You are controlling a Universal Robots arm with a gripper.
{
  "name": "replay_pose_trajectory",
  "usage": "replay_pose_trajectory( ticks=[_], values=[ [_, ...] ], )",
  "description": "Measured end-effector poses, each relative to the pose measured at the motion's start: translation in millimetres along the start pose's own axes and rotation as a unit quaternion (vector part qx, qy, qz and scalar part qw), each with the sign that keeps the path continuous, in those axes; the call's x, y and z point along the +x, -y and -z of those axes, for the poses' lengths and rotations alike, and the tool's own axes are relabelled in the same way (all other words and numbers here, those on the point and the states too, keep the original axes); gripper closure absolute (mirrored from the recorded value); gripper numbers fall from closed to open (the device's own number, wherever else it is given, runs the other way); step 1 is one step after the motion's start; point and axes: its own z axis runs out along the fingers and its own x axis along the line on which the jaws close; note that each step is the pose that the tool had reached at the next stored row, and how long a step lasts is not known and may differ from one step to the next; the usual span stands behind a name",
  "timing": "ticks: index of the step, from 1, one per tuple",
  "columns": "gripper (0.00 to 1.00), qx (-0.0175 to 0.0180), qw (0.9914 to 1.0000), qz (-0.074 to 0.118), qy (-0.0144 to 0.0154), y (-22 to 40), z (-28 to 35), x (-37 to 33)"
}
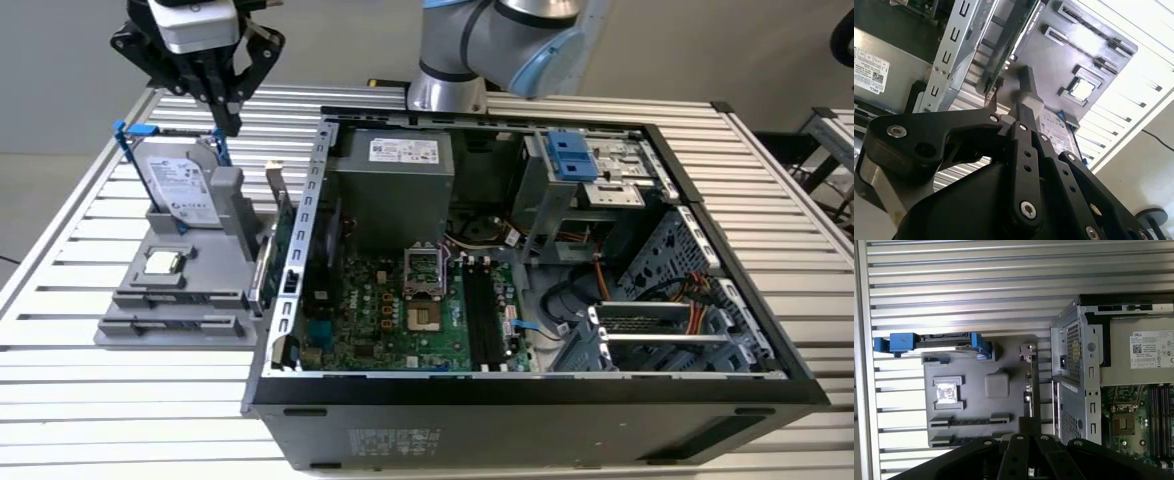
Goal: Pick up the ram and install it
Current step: 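Reach for the ram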
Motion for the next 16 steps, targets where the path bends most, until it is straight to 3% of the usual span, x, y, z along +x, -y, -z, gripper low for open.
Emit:
replay_pose_trajectory(
  ticks=[16],
  values=[
    [1.00, 0.0000, 1.00000, 0.000, 0.0000, 2.3, 0.7, 33.1]
  ],
)
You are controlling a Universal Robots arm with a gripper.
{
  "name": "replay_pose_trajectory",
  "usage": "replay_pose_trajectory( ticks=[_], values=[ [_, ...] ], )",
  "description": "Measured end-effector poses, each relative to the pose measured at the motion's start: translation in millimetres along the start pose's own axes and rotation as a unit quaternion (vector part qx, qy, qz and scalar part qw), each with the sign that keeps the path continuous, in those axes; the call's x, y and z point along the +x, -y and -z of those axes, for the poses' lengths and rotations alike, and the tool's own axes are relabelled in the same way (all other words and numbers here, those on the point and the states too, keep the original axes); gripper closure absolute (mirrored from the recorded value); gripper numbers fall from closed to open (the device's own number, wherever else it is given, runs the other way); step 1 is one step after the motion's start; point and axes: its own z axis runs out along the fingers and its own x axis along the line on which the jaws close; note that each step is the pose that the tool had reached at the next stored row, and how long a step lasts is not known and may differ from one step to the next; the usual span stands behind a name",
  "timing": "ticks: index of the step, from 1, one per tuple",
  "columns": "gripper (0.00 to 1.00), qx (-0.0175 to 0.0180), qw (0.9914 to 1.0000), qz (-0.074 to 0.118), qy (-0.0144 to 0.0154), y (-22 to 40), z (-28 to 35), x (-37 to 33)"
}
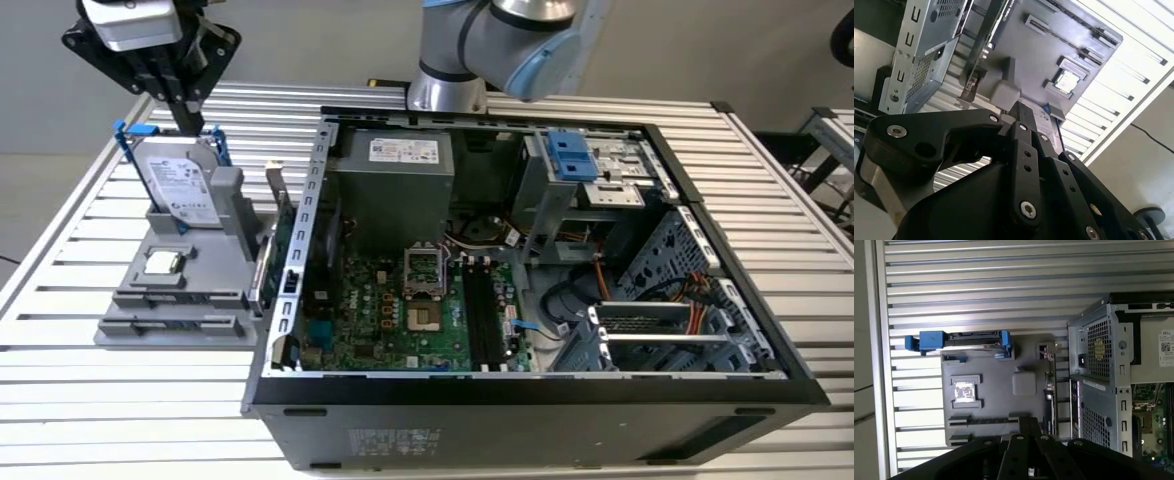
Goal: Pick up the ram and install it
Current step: 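Reach for the ram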
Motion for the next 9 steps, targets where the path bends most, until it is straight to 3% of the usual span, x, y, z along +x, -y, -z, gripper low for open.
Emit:
replay_pose_trajectory(
  ticks=[9],
  values=[
    [1.00, 0.0000, 1.00000, 0.000, 0.0000, 1.0, 0.3, 14.6]
  ],
)
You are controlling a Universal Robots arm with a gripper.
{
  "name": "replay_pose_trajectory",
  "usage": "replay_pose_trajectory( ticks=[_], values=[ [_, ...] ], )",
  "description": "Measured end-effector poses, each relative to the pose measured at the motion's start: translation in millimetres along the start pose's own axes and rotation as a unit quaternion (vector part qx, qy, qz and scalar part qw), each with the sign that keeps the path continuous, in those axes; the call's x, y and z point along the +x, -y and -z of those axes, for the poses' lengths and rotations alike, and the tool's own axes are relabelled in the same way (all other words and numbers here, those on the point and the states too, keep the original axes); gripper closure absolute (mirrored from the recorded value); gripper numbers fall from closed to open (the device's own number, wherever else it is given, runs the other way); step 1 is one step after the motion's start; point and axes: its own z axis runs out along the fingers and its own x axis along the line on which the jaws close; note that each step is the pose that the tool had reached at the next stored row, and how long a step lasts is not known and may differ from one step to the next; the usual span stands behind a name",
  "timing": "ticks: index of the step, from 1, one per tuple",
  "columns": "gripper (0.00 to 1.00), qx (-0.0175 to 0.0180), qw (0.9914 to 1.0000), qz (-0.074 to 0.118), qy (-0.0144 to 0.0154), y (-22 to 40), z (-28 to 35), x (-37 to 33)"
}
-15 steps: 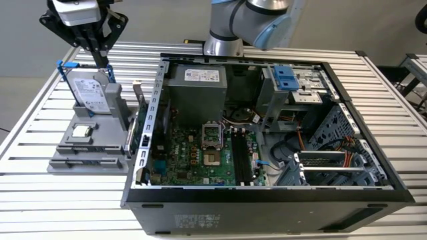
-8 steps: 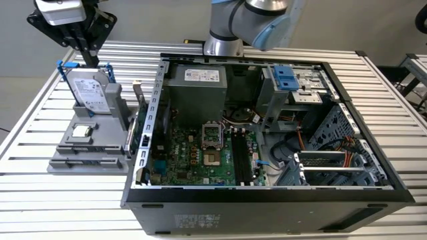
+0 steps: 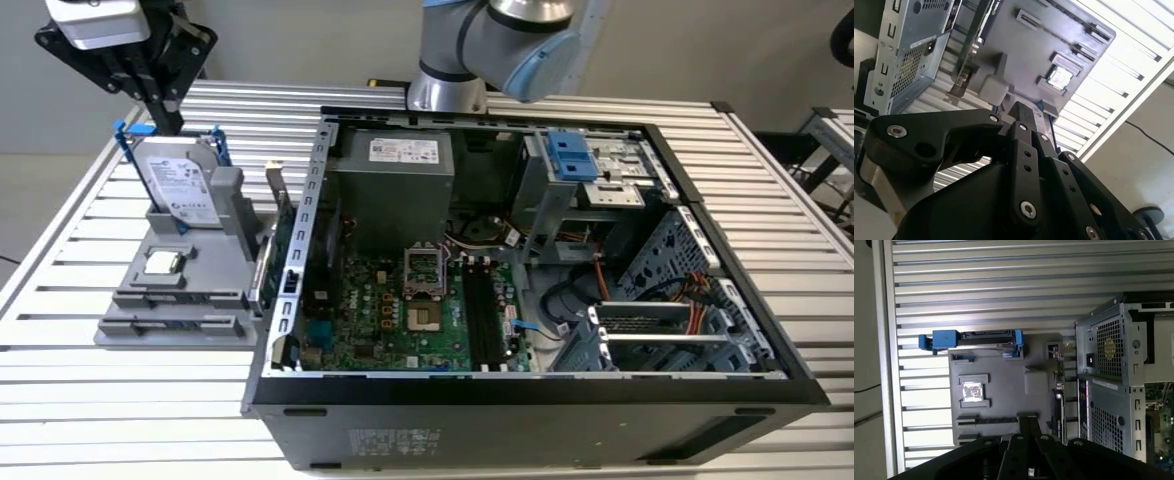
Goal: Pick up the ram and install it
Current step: 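Reach for the ram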
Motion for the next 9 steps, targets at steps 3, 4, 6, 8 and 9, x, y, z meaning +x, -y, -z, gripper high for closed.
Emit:
replay_pose_trajectory(
  ticks=[3, 4, 6, 8, 9],
  values=[
    [1.00, -0.0001, 1.00000, 0.000, 0.0001, 0.3, 0.0, 4.8],
    [1.00, 0.0000, 1.00000, 0.000, 0.0000, 0.5, 0.1, 6.4],
    [1.00, 0.0000, 1.00000, 0.000, 0.0000, 0.7, 0.2, 9.6],
    [1.00, 0.0000, 1.00000, 0.000, 0.0000, 0.9, 0.3, 12.7],
    [1.00, 0.0000, 1.00000, 0.000, 0.0000, 1.0, 0.3, 14.3]
  ],
)
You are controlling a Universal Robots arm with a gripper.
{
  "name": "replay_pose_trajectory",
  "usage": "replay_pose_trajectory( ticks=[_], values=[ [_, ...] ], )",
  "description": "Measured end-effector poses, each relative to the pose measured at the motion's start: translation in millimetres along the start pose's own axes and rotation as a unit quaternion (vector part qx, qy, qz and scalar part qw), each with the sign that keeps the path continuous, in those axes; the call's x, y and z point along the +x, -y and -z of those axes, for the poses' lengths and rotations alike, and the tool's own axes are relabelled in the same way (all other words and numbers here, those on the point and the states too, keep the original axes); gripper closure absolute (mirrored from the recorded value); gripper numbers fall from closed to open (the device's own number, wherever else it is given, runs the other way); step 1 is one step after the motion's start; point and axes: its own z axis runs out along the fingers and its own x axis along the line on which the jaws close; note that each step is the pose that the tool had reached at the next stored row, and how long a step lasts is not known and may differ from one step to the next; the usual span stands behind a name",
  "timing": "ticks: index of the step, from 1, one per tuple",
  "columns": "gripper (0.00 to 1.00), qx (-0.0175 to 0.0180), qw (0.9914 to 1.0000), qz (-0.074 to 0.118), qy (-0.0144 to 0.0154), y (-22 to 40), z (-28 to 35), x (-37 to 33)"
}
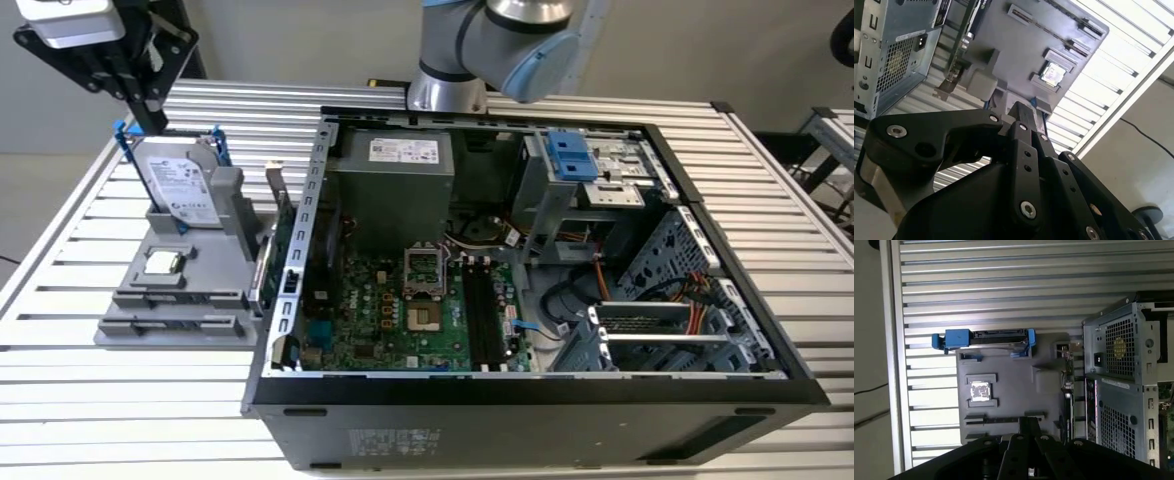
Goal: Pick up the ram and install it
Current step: 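Reach for the ram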
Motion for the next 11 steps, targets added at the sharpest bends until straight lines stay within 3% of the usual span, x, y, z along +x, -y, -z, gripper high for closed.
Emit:
replay_pose_trajectory(
  ticks=[7, 11],
  values=[
    [1.00, 0.0000, 1.00000, 0.000, 0.0000, 0.7, 0.2, 10.1],
    [1.00, 0.0000, 1.00000, 0.000, 0.0000, 0.8, 0.3, 11.0]
  ],
)
